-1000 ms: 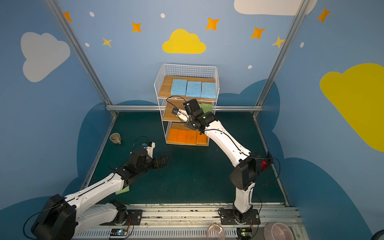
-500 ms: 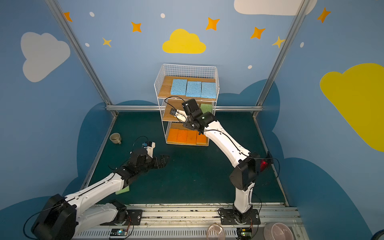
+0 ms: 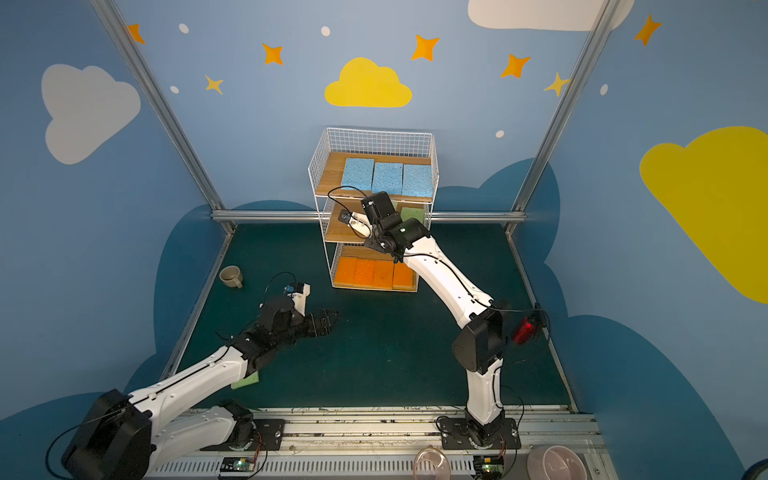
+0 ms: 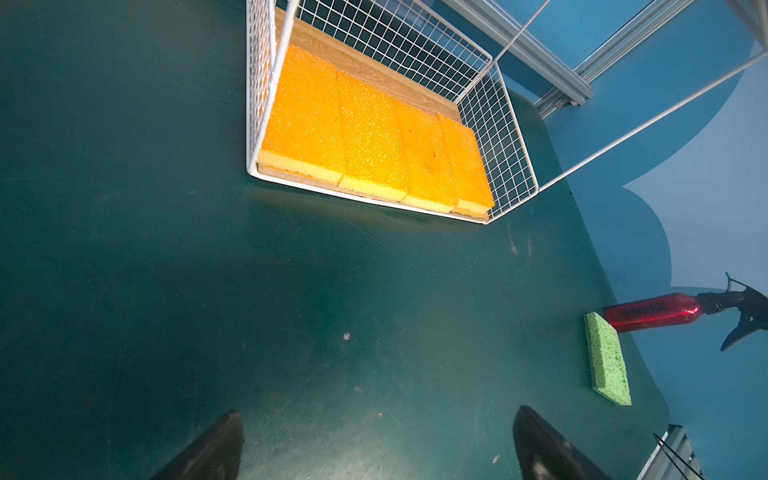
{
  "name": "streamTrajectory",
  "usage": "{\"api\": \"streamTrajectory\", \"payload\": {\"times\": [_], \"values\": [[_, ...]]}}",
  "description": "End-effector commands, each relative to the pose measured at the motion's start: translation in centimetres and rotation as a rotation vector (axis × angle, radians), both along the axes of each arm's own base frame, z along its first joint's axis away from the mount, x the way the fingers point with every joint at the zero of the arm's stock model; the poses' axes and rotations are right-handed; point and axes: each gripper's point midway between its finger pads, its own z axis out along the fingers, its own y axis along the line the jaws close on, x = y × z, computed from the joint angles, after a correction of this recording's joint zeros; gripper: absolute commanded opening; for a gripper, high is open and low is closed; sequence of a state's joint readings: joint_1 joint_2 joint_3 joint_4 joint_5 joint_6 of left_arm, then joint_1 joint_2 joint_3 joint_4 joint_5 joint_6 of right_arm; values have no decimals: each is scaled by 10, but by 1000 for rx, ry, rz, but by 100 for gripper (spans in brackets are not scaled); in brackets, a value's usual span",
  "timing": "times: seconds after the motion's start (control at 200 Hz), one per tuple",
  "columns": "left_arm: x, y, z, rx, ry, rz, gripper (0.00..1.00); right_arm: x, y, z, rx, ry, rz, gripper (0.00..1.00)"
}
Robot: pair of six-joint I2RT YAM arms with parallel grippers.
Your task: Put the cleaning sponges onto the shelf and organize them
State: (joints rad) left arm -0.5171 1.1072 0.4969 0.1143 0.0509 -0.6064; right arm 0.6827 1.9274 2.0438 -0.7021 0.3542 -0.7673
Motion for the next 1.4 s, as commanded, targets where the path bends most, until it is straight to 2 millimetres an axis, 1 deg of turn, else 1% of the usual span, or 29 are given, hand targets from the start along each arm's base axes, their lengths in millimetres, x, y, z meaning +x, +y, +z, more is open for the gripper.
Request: {"api": "streamTrajectory", "payload": {"times": [0.0,0.125,0.245,0.345,0.581,0.741,0.851,1.026,1.181,1.396], "values": [[2,0,6,-11,-19,-4,100,6,-5,5,11,-4,-11,0],[1,-1,6,-16,-13,-5,100,8,-9,-2,-8,7,-21,0],[1,-1,5,-20,-7,-4,100,4,-10,-2,-9,13,-15,0],[1,-2,6,-25,-2,-7,100,2,-14,-1,-8,12,-17,0],[-1,-3,8,-34,-1,-9,100,-12,-20,3,-13,20,0,0],[-2,-4,8,-41,4,-12,100,-18,-25,7,-13,13,5,0],[-2,-4,9,-42,3,-12,100,-21,-26,6,-17,18,12,0],[-2,-3,10,-36,1,-11,100,-25,-20,6,-1,32,41,2],[-1,-2,13,-33,-10,-10,100,-21,-15,4,-11,33,53,2],[-1,-3,10,-30,-4,-13,100,-16,-11,-1,-35,33,67,2]]}}
